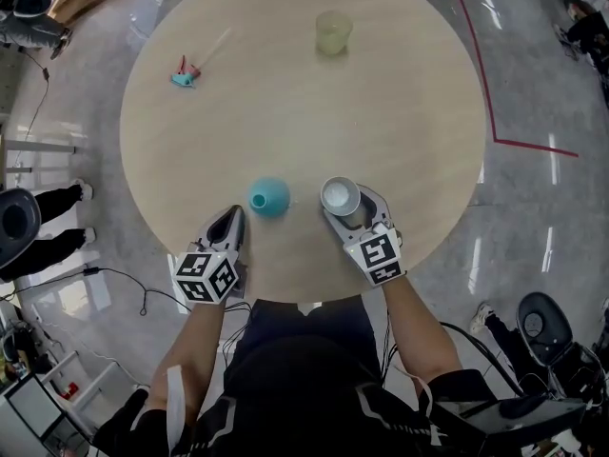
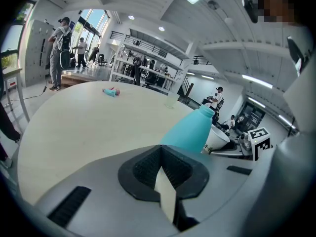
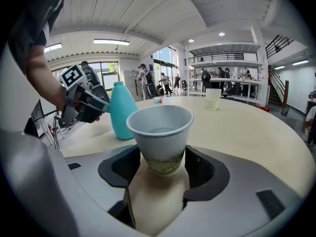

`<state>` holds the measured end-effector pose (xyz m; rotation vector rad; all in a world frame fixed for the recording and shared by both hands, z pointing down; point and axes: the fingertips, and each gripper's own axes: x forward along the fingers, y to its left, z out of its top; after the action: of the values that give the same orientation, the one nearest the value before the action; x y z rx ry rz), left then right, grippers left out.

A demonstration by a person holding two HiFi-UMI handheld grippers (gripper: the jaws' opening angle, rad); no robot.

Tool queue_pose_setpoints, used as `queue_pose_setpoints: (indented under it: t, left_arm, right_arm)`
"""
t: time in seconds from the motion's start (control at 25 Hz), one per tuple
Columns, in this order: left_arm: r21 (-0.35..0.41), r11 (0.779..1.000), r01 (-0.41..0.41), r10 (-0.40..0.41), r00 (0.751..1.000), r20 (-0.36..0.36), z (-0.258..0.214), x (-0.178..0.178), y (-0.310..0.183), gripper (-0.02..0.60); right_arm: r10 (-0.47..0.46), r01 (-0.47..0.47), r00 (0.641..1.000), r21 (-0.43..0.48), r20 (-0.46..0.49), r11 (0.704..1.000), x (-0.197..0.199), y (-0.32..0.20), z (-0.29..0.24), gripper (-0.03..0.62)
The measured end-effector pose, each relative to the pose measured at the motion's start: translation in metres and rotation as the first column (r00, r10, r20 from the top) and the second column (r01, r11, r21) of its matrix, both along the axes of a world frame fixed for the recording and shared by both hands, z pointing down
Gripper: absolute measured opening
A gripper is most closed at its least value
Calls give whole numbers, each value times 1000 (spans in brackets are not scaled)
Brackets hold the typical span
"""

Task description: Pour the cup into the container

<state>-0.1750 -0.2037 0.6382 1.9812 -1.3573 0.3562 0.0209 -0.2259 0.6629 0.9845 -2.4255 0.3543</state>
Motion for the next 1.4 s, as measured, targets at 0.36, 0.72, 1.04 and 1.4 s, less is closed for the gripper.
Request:
queue_pose_setpoints:
  t: [0.36,0.72,1.04,1.4]
  left_arm:
    - [6,1000,-17,17,1000,5,-3,1,3,-5]
    - [2,1000,-28,28,1000,9,0,1,5,-5]
    - [7,999,-31,31,999,15,-5,0,8,-5]
    - [29,999,-42,42,999,16,-12,0,6,-5]
  right_arm:
    - [1,-1,1000,16,-10,1000,-1,1,-1,278]
    - [14,-12,999,43,-41,999,-2,-1,0,275]
    - [29,-28,1000,63,-7,998,2,-1,-8,267]
    - [22,-25,999,98,25,995,0,1,-24,262]
